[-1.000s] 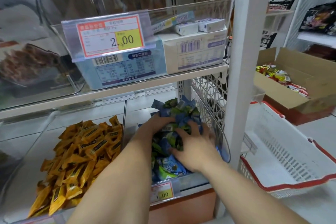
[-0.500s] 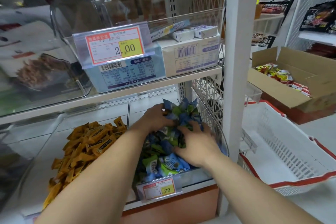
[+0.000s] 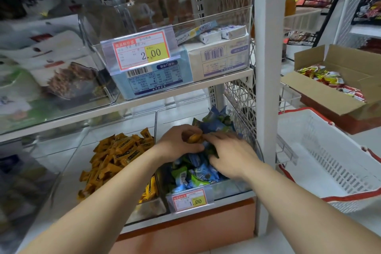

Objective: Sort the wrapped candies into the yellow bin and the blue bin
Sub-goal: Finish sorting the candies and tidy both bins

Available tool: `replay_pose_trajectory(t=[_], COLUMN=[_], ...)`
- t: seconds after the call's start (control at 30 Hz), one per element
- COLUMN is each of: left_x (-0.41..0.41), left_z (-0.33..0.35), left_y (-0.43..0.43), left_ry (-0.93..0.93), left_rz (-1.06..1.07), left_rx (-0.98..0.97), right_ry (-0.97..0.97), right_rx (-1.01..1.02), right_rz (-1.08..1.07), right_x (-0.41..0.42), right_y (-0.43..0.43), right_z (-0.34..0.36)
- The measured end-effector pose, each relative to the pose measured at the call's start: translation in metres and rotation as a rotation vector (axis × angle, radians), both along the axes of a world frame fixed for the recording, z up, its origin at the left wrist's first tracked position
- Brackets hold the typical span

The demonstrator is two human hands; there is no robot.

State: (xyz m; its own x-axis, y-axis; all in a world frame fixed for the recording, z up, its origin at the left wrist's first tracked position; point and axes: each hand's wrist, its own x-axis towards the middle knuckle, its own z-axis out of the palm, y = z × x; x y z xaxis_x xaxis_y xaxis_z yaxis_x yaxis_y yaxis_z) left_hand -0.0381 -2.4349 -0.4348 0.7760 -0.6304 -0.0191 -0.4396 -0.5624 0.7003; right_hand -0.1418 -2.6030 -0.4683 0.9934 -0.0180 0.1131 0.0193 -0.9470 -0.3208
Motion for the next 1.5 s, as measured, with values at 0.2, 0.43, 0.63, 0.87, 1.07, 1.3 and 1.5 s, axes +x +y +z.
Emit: replay_pose_trajectory(t=[0.2,0.43,0.63,0.87,1.07,1.3,1.5], left_x=[-0.007,-0.009,-0.011,-0.017,-0.021,-0.027,-0.035], left_z=[-0.010,-0.025,-0.024,-0.023,-0.027,-0.016,0.020], left_y=[-0.007,-0.008,-0.004,-0.003,-0.005,-0.004,-0.002], left_ry=[-0.032,-0.016,0.049,0.145,0.123,0.141,0.376], left_rz=[0.132,0.220,0.353,0.378,0.445,0.526,0.567], left_rx=[-0.039,-0.013,-0.174,-0.279,-0.274,-0.425,-0.732], right_ry=[0.117,0.076,-0.076,0.127,-0.038,-0.279,-0.375], right_rx=[-0.060,-0.026,0.129,0.009,0.077,0.151,0.979], right_rz=[-0.023,-0.039,-0.002,0.010,-0.036,-0.200,-0.237], right_x=[-0.002,-0.005,0.004,0.017,0.019,0.022,0.019], right_y=[-0.004,-0.007,0.003,0.015,0.011,0.017,0.023], right_z=[0.004,0.004,0.009,0.002,-0.002,0.002,0.027])
